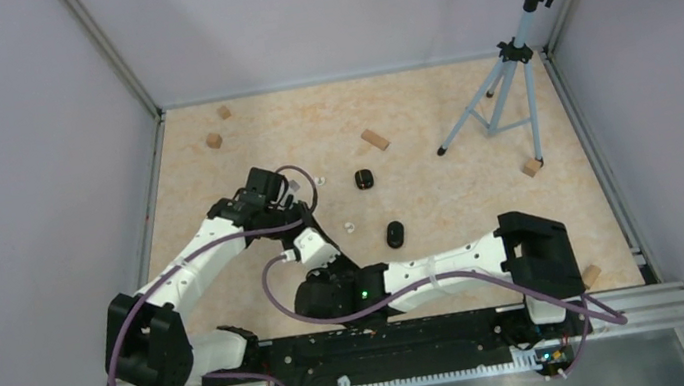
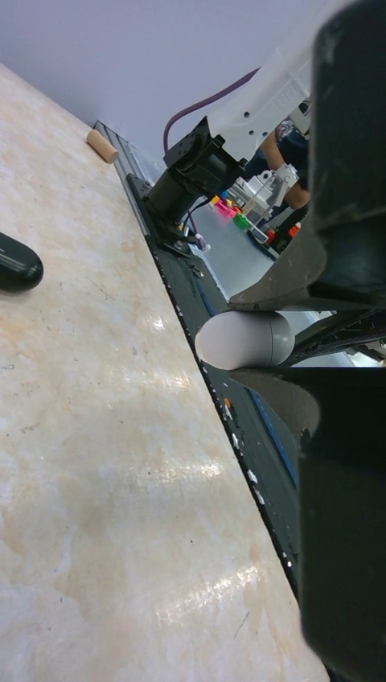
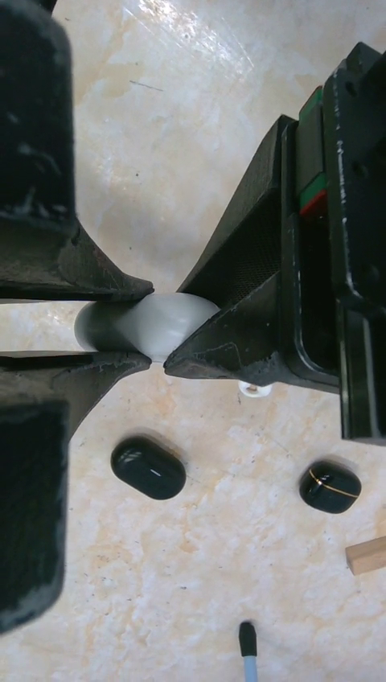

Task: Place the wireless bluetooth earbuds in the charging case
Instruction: Pass from the left arm to the right, then open the charging case at the center of the board.

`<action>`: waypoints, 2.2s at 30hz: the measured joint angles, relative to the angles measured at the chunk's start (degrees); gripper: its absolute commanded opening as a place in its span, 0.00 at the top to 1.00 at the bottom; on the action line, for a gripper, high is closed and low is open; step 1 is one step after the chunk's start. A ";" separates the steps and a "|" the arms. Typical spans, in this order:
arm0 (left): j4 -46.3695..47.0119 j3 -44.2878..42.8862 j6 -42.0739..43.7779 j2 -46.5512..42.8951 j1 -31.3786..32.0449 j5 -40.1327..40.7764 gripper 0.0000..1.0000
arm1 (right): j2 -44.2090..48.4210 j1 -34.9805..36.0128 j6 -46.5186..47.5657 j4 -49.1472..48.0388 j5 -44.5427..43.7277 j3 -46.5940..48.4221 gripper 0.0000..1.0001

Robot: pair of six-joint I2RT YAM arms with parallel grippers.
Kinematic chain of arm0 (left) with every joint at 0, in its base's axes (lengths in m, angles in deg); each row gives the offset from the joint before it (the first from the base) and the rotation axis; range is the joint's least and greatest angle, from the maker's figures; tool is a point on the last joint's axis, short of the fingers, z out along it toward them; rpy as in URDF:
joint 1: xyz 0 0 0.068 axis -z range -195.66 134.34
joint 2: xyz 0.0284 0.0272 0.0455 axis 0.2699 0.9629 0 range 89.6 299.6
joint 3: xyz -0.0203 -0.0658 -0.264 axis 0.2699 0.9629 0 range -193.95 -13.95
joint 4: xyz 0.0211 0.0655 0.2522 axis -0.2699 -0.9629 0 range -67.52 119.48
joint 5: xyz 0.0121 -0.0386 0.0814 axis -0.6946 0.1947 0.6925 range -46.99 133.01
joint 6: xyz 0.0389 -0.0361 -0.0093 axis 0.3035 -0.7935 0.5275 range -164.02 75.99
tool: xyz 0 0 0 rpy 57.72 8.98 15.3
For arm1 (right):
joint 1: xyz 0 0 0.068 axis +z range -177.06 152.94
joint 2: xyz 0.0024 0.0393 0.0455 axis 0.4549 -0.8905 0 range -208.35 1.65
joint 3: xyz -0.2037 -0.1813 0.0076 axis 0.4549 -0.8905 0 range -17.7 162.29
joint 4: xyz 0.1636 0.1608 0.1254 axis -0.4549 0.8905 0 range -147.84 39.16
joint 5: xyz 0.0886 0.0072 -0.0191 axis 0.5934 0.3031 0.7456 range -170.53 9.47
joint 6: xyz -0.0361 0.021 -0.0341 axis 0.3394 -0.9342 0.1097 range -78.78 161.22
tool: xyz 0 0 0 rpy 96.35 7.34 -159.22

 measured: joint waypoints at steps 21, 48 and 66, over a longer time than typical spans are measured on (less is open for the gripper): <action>12.17 5.35 2.80 -4.37 -8.00 -5.49 0.01 | 24.33 -14.23 -10.75 -19.28 18.84 -32.39 1.00; 64.87 26.99 -10.86 -7.23 -9.46 -33.62 0.23 | 26.34 -37.27 -36.59 -89.39 75.65 -55.71 1.00; 73.31 26.97 -16.59 -6.19 -6.45 -36.89 0.48 | 17.53 -37.27 -43.12 -103.23 78.99 -55.65 1.00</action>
